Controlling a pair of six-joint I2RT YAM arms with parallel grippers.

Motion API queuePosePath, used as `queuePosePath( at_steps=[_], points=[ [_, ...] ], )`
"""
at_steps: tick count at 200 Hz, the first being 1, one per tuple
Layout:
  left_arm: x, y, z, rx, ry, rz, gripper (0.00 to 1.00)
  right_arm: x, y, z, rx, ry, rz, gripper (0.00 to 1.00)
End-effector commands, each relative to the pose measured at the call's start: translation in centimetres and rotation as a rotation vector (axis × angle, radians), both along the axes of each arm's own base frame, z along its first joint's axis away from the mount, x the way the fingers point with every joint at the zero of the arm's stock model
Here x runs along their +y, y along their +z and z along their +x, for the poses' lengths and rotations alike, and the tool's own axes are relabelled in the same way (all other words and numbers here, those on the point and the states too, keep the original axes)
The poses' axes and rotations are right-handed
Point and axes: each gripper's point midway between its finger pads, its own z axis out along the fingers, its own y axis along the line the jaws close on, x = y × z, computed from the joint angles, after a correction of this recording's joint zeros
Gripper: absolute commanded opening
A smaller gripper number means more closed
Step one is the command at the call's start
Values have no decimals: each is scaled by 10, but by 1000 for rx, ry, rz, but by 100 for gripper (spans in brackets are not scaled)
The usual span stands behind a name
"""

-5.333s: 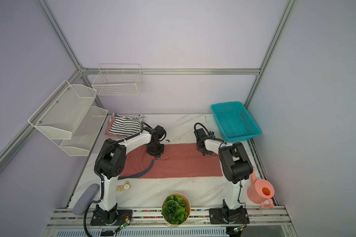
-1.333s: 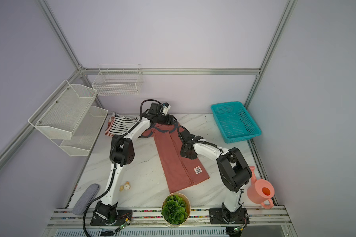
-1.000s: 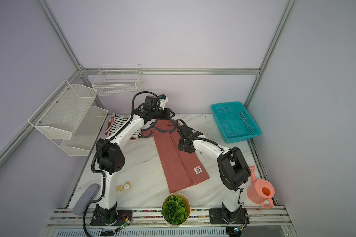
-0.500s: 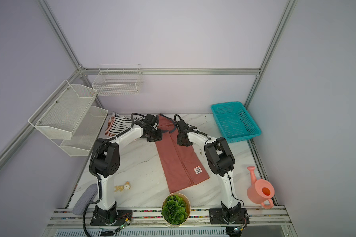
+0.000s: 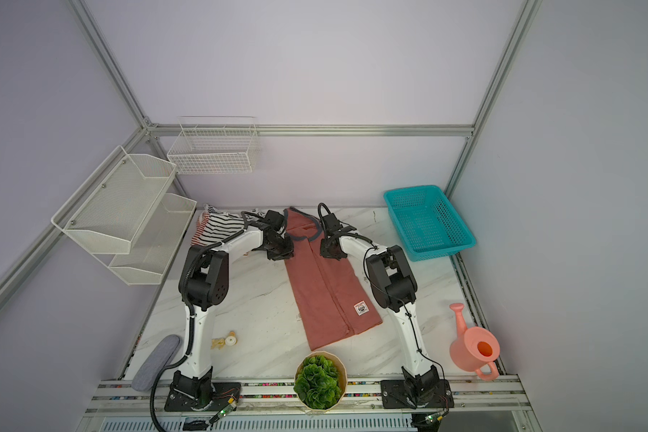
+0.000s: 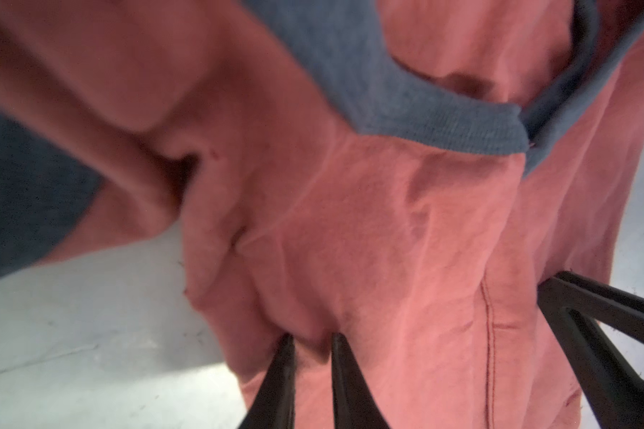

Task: Fold and stack tank tops
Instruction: Rotate the tank top at the center of the table.

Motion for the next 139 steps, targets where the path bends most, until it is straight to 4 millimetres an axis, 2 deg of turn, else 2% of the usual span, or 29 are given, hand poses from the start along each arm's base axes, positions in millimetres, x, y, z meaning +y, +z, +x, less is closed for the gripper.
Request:
queuePosePath(
  at_steps=[1,26,57,69,98,139],
  points=[
    [-13,0,14,-12,-28,-23,20,-27,-32,-36,123,-18,-89,25],
    [-22,0,20,-8,-75,-25,20,-43,-37,-60,162,-47,-111,24],
    [-39,12,29,-44,-166,-5,20,-63,-39,-88,188,-93,-134,24],
    [-44,17,27,-41,-195,19,20,-69,-40,-99,199,-110,-133,25],
    [-36,11,5,6,-216,88,20,-73,-43,-116,208,-126,-101,24],
    [-2,-14,-39,119,-177,200,20,-62,-47,-109,212,-106,-65,24]
  ],
)
